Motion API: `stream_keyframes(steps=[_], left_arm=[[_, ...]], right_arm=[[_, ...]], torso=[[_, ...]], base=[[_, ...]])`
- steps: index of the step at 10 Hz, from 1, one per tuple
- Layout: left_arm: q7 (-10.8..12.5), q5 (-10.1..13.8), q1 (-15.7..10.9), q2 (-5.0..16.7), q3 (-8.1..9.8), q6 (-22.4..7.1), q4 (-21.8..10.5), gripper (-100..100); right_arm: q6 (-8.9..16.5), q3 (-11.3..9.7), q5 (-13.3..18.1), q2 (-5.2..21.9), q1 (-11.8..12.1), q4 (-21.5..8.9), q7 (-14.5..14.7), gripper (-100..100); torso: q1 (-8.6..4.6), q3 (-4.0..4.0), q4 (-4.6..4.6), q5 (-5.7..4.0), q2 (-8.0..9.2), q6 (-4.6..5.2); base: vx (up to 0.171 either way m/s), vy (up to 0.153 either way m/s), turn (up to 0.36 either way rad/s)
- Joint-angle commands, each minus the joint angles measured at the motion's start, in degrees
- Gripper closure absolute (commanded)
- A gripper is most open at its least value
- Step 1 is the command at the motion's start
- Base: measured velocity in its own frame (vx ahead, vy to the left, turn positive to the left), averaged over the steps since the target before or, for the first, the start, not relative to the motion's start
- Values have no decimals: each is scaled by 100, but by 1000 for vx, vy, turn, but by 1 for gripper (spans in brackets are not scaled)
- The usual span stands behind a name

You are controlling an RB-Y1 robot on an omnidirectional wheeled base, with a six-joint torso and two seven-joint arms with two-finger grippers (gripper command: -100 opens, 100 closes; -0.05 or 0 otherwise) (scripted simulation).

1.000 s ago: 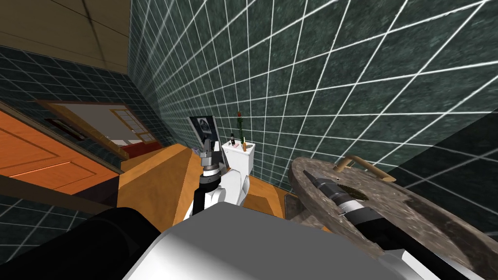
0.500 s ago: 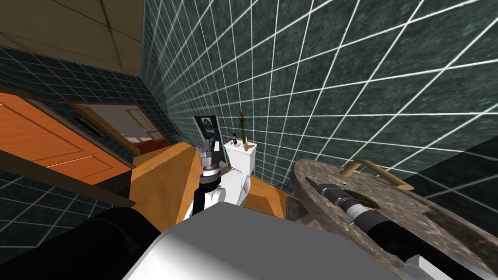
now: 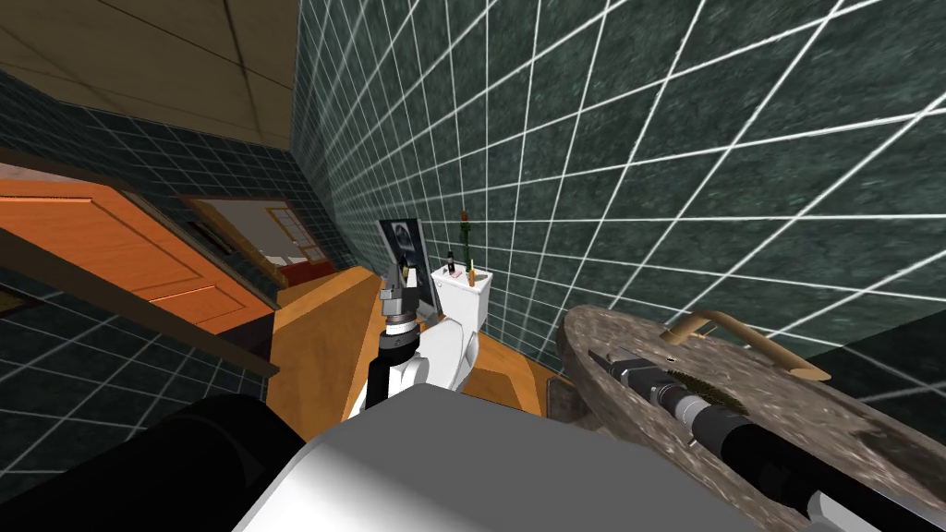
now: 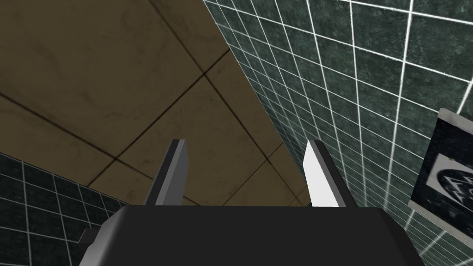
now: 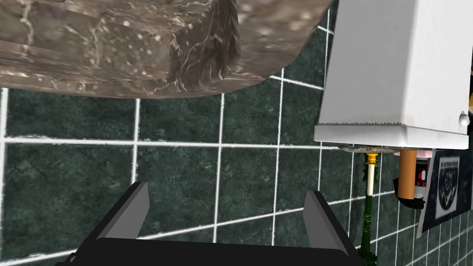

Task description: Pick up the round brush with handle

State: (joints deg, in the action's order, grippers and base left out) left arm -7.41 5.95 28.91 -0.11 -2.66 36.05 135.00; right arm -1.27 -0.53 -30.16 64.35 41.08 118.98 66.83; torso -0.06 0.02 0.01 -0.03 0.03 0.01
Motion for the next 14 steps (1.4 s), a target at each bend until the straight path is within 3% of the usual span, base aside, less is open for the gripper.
stream_keyframes(steps=[1,2,3,4,7,8,9,10,11,14], left_arm=[[0,0,0,0,0,0,0,0],[0,0,0,0,0,0,0,0],[0,0,0,0,0,0,0,0],[0,0,0,0,0,0,0,0],[0,0,0,0,0,0,0,0],[0,0,0,0,0,0,0,0],[0,0,0,0,0,0,0,0],[0,0,0,0,0,0,0,0],[0,0,1,0,1,0,0,0],[0,0,0,0,0,0,0,0]], right_arm=[[286,4,-122,286,81,-53,286,-100],[299,4,-122,294,81,-53,406,-100],[518,26,-227,539,183,-103,587,-100],[532,26,-227,539,183,-103,698,-100],[973,75,-420,1000,388,-197,1168,-100],[996,75,-420,1000,388,-197,1258,-100],[1220,98,-507,1218,489,-241,1453,-100],[1221,98,-507,1218,489,-241,1523,-100],[1441,120,-589,1428,590,-282,1741,-100],[1654,139,-667,1630,689,-322,2017,-100]], torso=[[0,0,0,0,0,0],[-2,0,0,0,0,-3],[1,0,0,0,1,1],[-2,1,0,1,2,-1],[-8,0,0,-2,0,2],[-11,-1,0,-2,-2,0],[-11,-1,0,-3,-2,2],[-13,-1,0,-3,-1,0],[-10,0,0,-3,0,3],[-13,-2,-1,-3,-5,0]], base=[[-15,-23,204],[-16,-13,110],[-20,-22,133],[-15,-31,64],[-9,-42,112],[-11,-45,76],[-15,-50,147],[-13,-44,79],[-14,-52,130],[-5,-51,88]])
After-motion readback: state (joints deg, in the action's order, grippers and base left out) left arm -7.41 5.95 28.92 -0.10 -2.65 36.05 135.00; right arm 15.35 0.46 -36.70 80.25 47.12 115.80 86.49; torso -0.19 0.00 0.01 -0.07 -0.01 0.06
